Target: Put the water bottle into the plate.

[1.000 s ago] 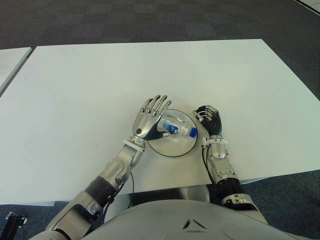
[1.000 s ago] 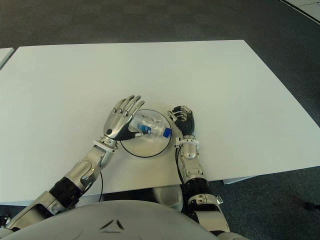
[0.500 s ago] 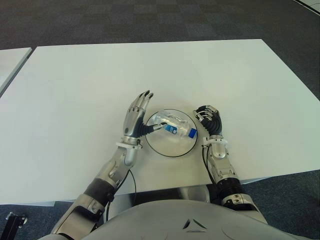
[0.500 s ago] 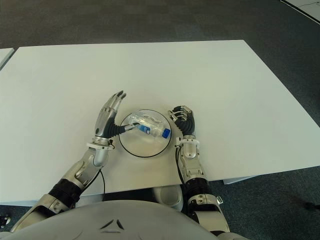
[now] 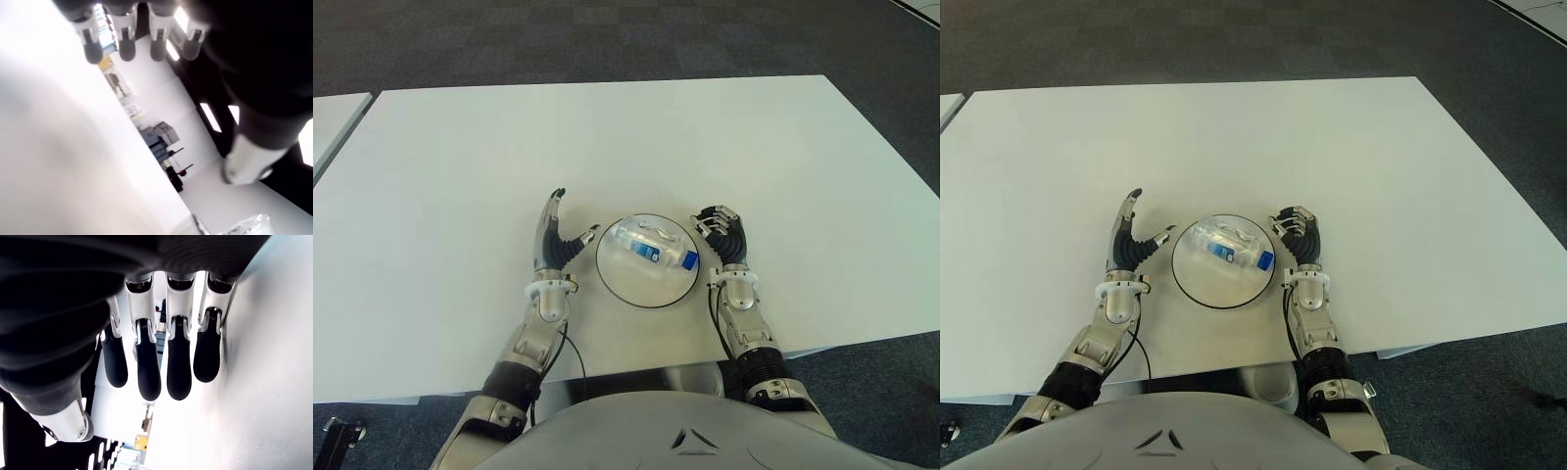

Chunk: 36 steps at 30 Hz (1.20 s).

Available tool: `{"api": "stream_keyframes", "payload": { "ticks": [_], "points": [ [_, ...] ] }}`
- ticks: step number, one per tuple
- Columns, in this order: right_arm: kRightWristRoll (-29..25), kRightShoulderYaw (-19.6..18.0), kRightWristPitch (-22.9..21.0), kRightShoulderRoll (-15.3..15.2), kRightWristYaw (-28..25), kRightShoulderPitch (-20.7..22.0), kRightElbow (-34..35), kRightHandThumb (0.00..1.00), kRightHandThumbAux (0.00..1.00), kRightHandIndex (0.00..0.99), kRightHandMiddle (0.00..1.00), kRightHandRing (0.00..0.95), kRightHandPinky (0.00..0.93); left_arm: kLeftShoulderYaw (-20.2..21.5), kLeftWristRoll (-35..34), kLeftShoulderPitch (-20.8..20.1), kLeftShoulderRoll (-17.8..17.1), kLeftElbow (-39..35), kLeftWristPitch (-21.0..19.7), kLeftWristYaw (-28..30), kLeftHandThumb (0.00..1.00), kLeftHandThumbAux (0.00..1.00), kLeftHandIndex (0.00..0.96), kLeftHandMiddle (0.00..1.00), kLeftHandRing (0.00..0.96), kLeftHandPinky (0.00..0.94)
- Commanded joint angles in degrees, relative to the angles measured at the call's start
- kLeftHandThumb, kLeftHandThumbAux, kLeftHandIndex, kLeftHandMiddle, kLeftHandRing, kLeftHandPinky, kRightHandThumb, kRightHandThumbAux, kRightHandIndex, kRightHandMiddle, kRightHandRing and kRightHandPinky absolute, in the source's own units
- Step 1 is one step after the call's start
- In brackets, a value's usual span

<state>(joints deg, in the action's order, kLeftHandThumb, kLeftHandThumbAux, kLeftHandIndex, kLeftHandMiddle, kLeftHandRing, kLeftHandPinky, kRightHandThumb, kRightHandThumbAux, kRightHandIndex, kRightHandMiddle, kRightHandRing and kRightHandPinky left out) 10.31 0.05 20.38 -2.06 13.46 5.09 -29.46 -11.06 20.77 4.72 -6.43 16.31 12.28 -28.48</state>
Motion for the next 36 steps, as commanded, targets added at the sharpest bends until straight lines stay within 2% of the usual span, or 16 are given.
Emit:
{"api": "stream_keyframes", "payload": {
  "ticks": [1,3,7,11,14,15,17,18,20,22,28,36],
  "points": [
    [0.40,0.66,-1.65,0.41,-0.14,-0.74,-1.00,0.703,0.731,0.422,0.500,0.517,0.513,2.21,-2.76,2.28,1.84,-2.44,-2.98,2.51,0.118,0.860,0.159,0.167,0.158,0.192],
    [0.35,0.73,-1.86,0.42,-0.18,-0.65,-0.97,0.703,0.730,0.422,0.504,0.520,0.519,2.97,-3.80,2.63,2.52,-2.89,-3.37,3.41,0.113,0.895,0.205,0.216,0.203,0.237],
    [0.25,1.02,-2.55,0.53,-0.43,-0.48,-0.65,0.703,0.730,0.422,0.509,0.525,0.518,5.59,-7.67,2.94,2.74,0.02,-0.91,5.54,0.082,0.928,0.263,0.297,0.289,0.326],
    [0.10,1.41,-2.97,0.51,-0.74,-0.61,-0.04,0.703,0.730,0.422,0.511,0.526,0.513,8.33,-10.97,1.77,1.72,6.76,4.82,7.91,0.064,0.940,0.399,0.433,0.433,0.462],
    [0.15,1.61,-3.51,0.50,-0.87,-0.66,0.39,0.703,0.731,0.422,0.511,0.525,0.513,9.29,-12.48,1.56,2.79,7.60,6.82,8.98,0.059,0.947,0.459,0.489,0.488,0.513],
    [0.20,1.71,-3.71,0.52,-0.91,-0.70,0.55,0.703,0.731,0.421,0.510,0.525,0.513,9.61,-13.16,1.57,3.26,7.61,7.39,9.38,0.287,0.866,0.449,0.514,0.512,0.533],
    [0.32,1.89,-4.11,0.50,-1.07,-0.74,0.81,0.703,0.731,0.421,0.509,0.524,0.513,10.11,-14.28,1.67,3.95,7.67,8.43,10.14,0.487,0.795,0.441,0.539,0.537,0.552],
    [0.52,2.10,-4.39,0.57,-1.06,-0.85,1.14,0.703,0.731,0.422,0.509,0.523,0.514,10.09,-14.69,2.24,4.29,7.04,9.13,10.57,0.563,0.768,0.438,0.549,0.547,0.560],
    [0.85,2.45,-4.89,0.67,-1.00,-1.03,1.74,0.703,0.731,0.422,0.507,0.521,0.518,10.17,-15.27,3.07,4.79,6.09,10.14,11.37,0.630,0.743,0.436,0.568,0.564,0.574],
    [1.24,2.91,-5.55,0.82,-0.86,-1.32,2.61,0.703,0.731,0.422,0.503,0.519,0.520,10.31,-15.93,3.73,5.16,5.19,10.79,12.32,0.674,0.728,0.436,0.585,0.580,0.589],
    [1.52,3.82,-6.85,0.93,-1.08,-1.76,3.91,0.702,0.731,0.423,0.499,0.515,0.512,10.61,-16.07,5.03,5.68,2.55,9.90,13.61,0.703,0.718,0.436,0.610,0.606,0.619],
    [1.77,5.78,-6.49,1.18,-2.50,-2.52,4.74,0.702,0.731,0.423,0.498,0.506,0.507,10.30,-16.07,6.76,5.39,-1.61,4.36,16.40,0.705,0.717,0.437,0.650,0.647,0.649]
  ]
}}
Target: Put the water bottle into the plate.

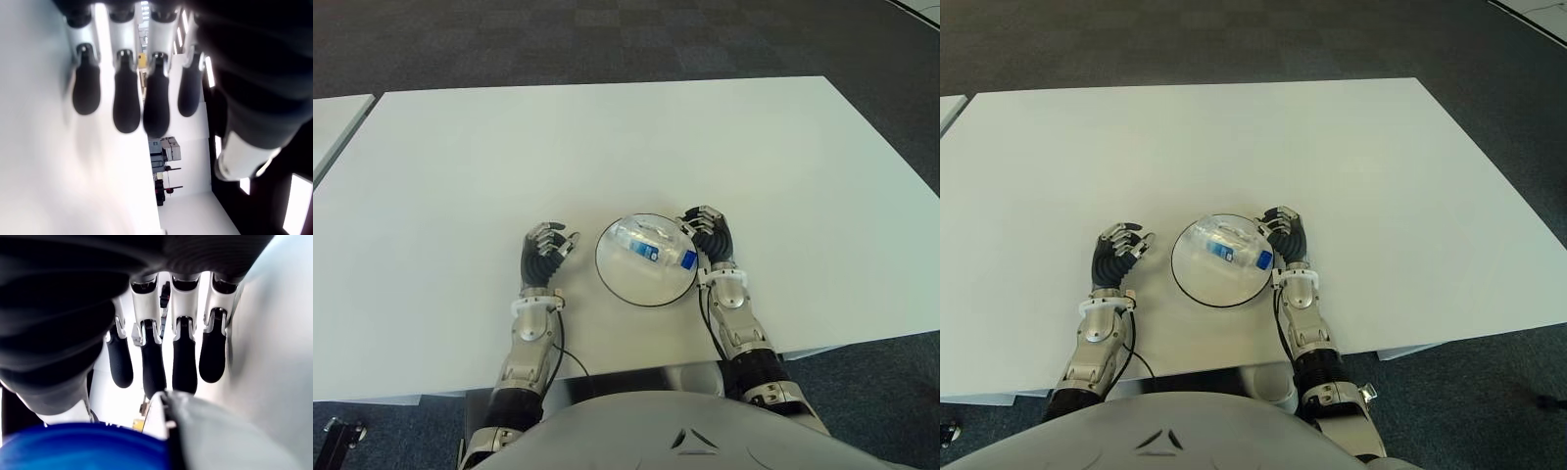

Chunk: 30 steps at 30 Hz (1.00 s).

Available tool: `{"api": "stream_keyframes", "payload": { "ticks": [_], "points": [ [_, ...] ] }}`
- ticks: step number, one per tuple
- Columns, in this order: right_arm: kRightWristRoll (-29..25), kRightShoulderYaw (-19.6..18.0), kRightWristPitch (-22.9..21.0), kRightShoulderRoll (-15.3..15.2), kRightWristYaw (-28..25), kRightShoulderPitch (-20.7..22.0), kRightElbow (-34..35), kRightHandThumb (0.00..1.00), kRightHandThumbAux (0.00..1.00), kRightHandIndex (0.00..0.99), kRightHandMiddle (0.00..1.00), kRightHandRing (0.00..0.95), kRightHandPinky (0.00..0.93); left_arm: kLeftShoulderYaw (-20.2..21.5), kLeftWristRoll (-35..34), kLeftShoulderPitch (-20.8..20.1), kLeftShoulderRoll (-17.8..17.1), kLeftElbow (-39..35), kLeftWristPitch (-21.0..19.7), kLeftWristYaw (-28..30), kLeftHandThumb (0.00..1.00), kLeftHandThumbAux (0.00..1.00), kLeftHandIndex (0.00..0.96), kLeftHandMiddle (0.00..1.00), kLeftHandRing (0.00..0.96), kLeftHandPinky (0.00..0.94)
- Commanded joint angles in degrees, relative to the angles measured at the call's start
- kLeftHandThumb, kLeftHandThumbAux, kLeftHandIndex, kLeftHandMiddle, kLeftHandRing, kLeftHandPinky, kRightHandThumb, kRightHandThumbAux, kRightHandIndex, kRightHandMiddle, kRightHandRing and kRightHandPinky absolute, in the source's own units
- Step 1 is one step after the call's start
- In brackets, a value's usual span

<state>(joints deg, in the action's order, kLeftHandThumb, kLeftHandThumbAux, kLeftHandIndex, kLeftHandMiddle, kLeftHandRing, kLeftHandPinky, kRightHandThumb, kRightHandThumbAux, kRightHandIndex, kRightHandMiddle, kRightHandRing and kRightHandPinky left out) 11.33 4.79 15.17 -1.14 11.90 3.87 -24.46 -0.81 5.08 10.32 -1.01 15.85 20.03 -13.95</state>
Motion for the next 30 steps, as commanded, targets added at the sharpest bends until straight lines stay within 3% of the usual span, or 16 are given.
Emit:
{"api": "stream_keyframes", "payload": {
  "ticks": [1,12,30],
  "points": [
    [0.79,1.29,-1.25,0.34,-1.06,-1.35,-0.30,0.702,0.731,0.423,0.498,0.506,0.506,0.13,-0.25,1.24,-0.19,-1.16,-3.95,2.13,0.705,0.717,0.437,0.652,0.649,0.651],
    [-0.50,2.27,0.69,0.36,-3.60,-1.16,-1.79,0.702,0.729,0.424,0.492,0.503,0.501,0.01,0.65,1.75,-1.04,-2.52,-7.40,3.53,0.703,0.719,0.436,0.725,0.710,0.705],
    [-1.33,1.82,1.97,1.41,-3.90,-0.79,-3.56,0.708,0.726,0.426,0.498,0.487,0.481,0.46,0.17,1.57,-1.58,-1.90,-6.97,4.78,0.702,0.718,0.436,0.741,0.725,0.726]
  ]
}}
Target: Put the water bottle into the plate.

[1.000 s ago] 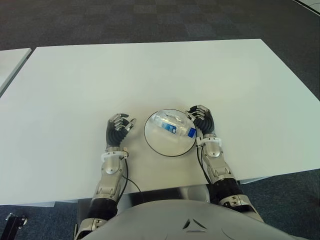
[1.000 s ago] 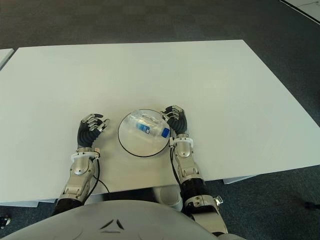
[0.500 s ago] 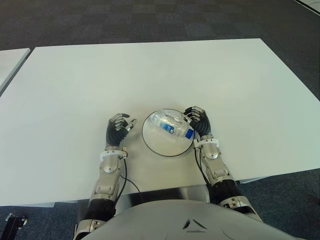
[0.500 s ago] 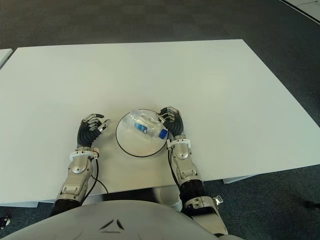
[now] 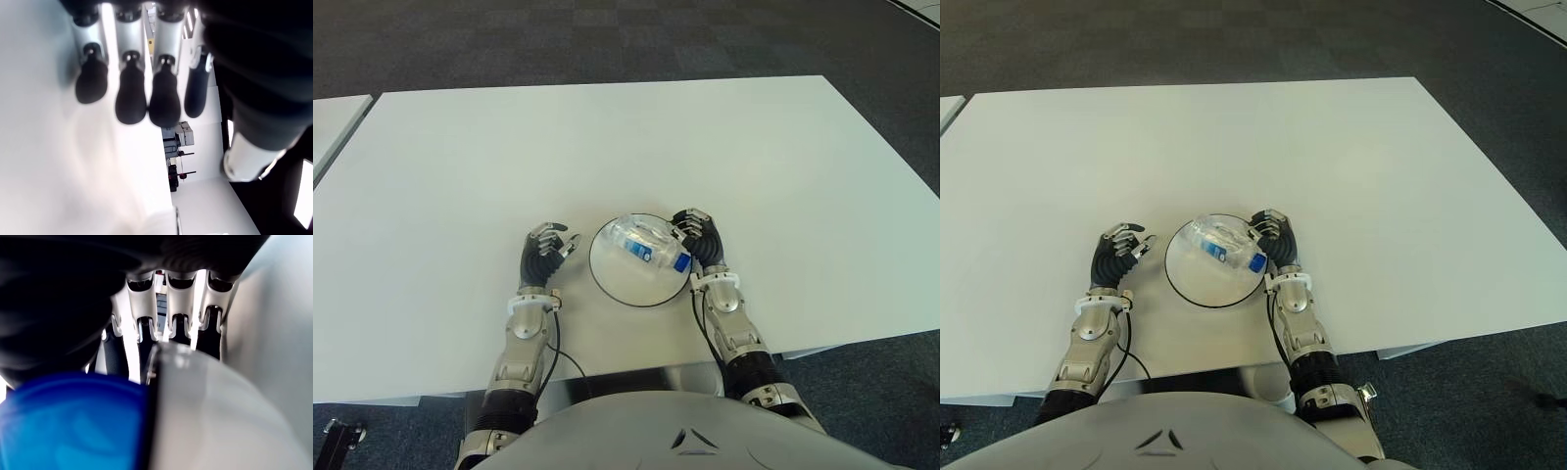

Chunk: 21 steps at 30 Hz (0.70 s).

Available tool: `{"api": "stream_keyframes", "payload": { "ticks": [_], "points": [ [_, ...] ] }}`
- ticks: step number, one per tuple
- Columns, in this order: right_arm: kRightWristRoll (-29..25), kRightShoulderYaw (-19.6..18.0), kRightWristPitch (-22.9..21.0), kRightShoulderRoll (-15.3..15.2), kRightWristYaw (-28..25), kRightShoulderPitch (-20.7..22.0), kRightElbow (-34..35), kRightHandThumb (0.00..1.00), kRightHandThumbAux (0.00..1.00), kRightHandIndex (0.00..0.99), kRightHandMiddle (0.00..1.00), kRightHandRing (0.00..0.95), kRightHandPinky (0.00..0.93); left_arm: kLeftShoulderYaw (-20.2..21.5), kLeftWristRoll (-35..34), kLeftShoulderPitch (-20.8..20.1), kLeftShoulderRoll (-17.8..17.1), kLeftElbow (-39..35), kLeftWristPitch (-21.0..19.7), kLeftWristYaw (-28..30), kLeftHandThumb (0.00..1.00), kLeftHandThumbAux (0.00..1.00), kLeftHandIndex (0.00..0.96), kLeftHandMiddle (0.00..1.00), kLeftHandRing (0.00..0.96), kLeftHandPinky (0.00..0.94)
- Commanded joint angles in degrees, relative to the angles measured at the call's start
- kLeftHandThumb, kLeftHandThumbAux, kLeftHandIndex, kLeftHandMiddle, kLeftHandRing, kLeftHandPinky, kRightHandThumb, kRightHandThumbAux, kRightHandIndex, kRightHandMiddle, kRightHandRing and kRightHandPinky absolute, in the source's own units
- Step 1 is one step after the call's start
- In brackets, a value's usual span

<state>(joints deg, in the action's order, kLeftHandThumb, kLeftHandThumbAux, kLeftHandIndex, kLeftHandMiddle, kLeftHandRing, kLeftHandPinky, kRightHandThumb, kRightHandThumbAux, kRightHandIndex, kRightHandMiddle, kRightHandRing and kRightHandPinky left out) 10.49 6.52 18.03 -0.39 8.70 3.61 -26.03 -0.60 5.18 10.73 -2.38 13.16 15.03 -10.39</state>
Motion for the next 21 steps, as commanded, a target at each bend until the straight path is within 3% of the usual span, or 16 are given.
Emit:
{"api": "stream_keyframes", "payload": {
  "ticks": [1,12,21],
  "points": [
    [-0.51,0.07,-0.83,0.68,-0.71,-0.50,-2.07,0.708,0.726,0.426,0.498,0.486,0.481,0.25,0.06,1.17,-0.22,0.75,-2.03,1.24,0.702,0.718,0.436,0.742,0.725,0.729],
    [-0.56,-0.46,0.54,1.35,0.00,-0.11,-3.44,0.708,0.726,0.427,0.508,0.501,0.500,0.15,0.93,1.26,-0.74,0.51,-2.21,1.00,0.701,0.719,0.436,0.749,0.735,0.728],
    [-0.36,-1.74,-1.50,1.77,1.94,-0.17,-2.65,0.705,0.728,0.425,0.516,0.512,0.498,0.20,1.10,1.24,-1.08,0.43,-2.08,1.19,0.701,0.720,0.435,0.747,0.730,0.727]
  ]
}}
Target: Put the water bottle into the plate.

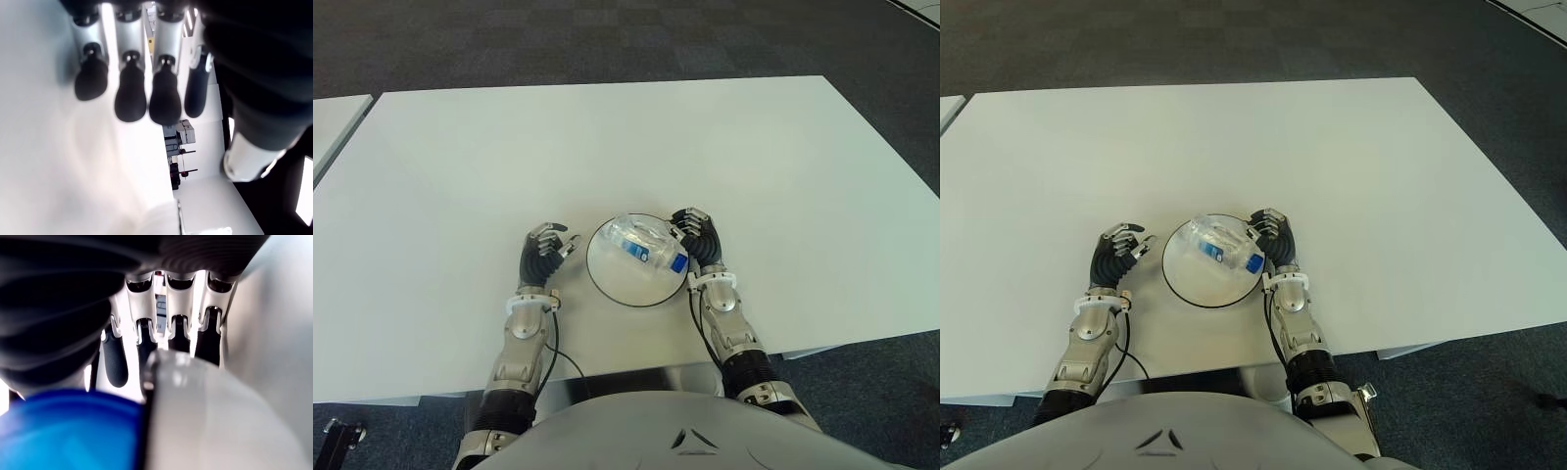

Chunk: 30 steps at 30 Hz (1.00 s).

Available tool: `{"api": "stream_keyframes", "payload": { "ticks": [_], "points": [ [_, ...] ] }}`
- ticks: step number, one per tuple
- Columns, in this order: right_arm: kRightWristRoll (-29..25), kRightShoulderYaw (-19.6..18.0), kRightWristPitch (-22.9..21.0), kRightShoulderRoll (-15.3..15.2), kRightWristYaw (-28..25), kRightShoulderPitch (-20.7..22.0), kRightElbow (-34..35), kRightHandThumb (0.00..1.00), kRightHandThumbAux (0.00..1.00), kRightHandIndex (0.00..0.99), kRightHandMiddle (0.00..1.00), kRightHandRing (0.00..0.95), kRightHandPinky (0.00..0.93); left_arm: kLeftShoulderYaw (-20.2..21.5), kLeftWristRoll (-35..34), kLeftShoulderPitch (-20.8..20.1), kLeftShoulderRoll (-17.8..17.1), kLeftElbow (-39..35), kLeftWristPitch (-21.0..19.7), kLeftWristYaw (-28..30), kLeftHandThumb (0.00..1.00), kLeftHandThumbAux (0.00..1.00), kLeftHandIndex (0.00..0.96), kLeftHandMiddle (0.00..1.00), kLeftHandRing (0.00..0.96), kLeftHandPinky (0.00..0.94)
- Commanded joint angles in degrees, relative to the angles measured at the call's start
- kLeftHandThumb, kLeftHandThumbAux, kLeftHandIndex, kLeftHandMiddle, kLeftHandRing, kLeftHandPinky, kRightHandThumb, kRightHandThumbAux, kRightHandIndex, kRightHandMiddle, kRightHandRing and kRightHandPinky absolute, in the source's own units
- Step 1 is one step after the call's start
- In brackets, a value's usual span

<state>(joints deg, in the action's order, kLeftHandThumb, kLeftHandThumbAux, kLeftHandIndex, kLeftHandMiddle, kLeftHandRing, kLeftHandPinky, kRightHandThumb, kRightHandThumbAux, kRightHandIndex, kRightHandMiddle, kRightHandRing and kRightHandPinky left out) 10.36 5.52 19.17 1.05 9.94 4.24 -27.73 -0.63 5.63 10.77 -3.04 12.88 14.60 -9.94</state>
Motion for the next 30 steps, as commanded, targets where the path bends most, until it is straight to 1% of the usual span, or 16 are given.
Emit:
{"api": "stream_keyframes", "payload": {
  "ticks": [1,14,25,30],
  "points": [
    [-0.29,-0.92,-2.85,0.29,0.85,-0.86,-0.72,0.705,0.728,0.425,0.515,0.512,0.498,0.23,0.76,1.18,-0.42,0.75,-1.67,0.60,0.701,0.720,0.435,0.748,0.731,0.728],
    [-0.18,-2.63,-6.18,-0.30,2.00,-2.10,3.52,0.705,0.729,0.423,0.495,0.501,0.490,0.37,0.18,1.21,-0.71,0.41,-2.42,1.30,0.701,0.720,0.436,0.749,0.736,0.731],
    [0.20,-4.51,-4.30,-1.56,4.67,-1.59,2.13,0.702,0.731,0.421,0.489,0.501,0.500,0.54,-0.57,0.95,-0.87,1.40,-1.24,2.27,0.703,0.718,0.437,0.747,0.738,0.738],
    [0.34,-4.85,-4.29,-1.73,5.26,-1.71,2.42,0.701,0.732,0.421,0.483,0.501,0.523,0.62,-0.80,1.09,-0.87,1.42,-0.67,2.74,0.703,0.717,0.437,0.746,0.737,0.736]
  ]
}}
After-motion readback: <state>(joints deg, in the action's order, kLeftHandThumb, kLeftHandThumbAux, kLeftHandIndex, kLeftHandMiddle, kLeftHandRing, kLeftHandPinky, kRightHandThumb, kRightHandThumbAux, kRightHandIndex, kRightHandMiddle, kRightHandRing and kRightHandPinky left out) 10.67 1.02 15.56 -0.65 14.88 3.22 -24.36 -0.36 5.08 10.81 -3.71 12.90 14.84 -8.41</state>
